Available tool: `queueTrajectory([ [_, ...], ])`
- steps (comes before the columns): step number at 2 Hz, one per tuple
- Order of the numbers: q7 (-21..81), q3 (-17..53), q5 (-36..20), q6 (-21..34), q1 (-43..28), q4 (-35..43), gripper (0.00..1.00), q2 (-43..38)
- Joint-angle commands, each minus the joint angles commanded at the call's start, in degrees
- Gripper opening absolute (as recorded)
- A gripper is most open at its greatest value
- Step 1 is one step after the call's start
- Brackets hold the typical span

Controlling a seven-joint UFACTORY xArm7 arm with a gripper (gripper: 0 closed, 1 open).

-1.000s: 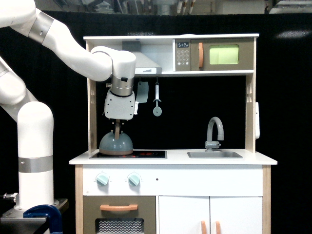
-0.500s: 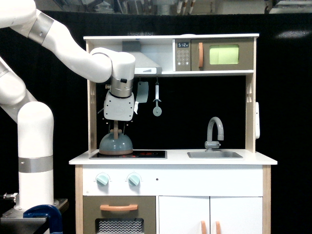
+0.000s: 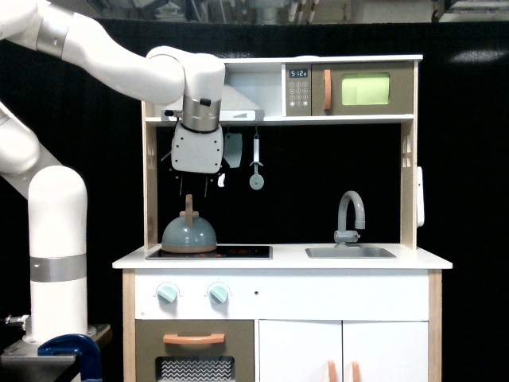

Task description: Place the teapot on the stove

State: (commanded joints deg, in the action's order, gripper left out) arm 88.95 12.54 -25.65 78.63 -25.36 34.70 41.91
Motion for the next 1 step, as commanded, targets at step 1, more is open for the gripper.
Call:
queueTrajectory([
  [1, 13.42, 14.18, 2.49, 4.98, -0.9, 19.88, 1.0, -21.79],
])
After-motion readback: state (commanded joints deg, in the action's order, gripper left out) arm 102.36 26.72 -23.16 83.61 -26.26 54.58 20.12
